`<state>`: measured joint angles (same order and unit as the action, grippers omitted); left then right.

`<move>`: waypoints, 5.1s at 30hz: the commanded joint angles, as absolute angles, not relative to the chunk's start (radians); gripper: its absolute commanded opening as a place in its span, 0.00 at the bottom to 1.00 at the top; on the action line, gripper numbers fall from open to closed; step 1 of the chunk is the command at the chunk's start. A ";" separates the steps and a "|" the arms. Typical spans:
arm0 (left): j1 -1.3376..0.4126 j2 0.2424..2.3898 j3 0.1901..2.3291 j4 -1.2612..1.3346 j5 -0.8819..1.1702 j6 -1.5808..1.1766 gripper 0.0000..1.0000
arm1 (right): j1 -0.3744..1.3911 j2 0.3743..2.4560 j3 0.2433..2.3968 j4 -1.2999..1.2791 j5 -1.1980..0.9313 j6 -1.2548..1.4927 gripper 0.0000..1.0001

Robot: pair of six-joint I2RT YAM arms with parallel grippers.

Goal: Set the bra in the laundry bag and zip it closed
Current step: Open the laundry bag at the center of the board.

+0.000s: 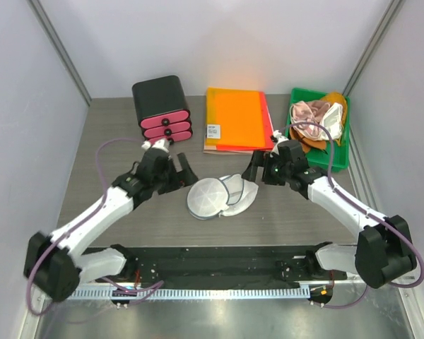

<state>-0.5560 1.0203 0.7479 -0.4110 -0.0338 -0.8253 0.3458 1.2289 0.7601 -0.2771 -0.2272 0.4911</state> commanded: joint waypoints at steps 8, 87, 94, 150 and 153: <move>-0.670 1.589 1.149 -0.460 -0.099 -0.733 0.81 | 0.480 1.374 0.997 -0.399 -0.054 0.357 1.00; -1.114 1.641 1.362 0.336 -0.057 -0.205 0.00 | 0.137 0.718 0.436 -0.488 -0.167 0.813 0.92; -1.112 1.744 1.451 0.377 0.092 -0.219 0.00 | 0.104 0.612 0.393 -0.488 -0.233 0.922 0.88; -0.761 1.918 1.462 0.453 0.905 -0.542 0.00 | 0.107 0.938 0.219 0.078 -0.374 1.061 0.84; -0.761 1.907 1.460 0.434 0.910 -0.531 0.00 | 0.109 0.989 0.238 0.118 -0.379 1.060 0.69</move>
